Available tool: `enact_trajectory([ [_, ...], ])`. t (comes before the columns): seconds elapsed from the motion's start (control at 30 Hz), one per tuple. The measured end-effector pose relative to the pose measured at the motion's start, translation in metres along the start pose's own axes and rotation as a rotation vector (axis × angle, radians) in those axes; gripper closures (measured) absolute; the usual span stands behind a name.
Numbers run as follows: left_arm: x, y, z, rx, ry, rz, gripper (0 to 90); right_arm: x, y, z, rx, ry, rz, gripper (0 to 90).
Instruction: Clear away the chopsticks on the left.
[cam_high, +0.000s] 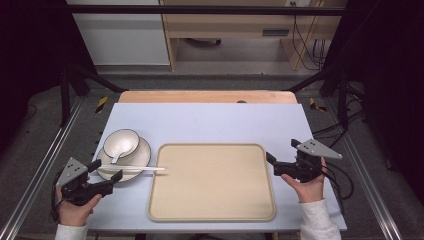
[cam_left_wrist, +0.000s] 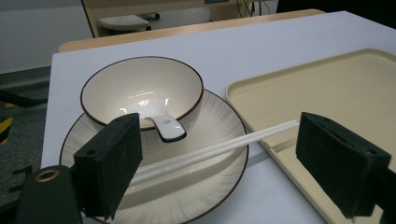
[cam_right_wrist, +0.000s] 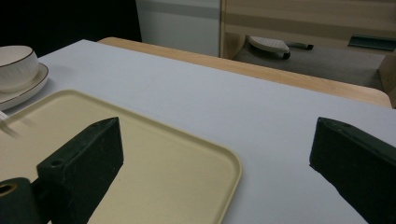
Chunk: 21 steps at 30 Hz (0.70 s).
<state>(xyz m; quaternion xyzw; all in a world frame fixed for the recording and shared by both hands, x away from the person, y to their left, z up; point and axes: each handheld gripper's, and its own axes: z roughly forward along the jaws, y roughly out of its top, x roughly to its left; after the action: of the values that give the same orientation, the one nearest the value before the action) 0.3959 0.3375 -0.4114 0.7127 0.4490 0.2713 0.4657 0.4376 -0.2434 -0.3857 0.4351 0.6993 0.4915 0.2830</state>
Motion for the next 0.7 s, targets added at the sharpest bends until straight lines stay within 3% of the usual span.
enact_trajectory([
  [0.37, 0.005, -0.011, 0.007, 0.094, 0.007, 0.034, 14.6, 0.003, -0.001, 0.002, 0.011, 0.007, -0.009, 3.2],
  [0.7, 0.014, -0.021, 0.031, 0.172, 0.043, 0.083, 17.8, 0.006, -0.003, 0.010, 0.040, 0.012, -0.021, 3.4],
])
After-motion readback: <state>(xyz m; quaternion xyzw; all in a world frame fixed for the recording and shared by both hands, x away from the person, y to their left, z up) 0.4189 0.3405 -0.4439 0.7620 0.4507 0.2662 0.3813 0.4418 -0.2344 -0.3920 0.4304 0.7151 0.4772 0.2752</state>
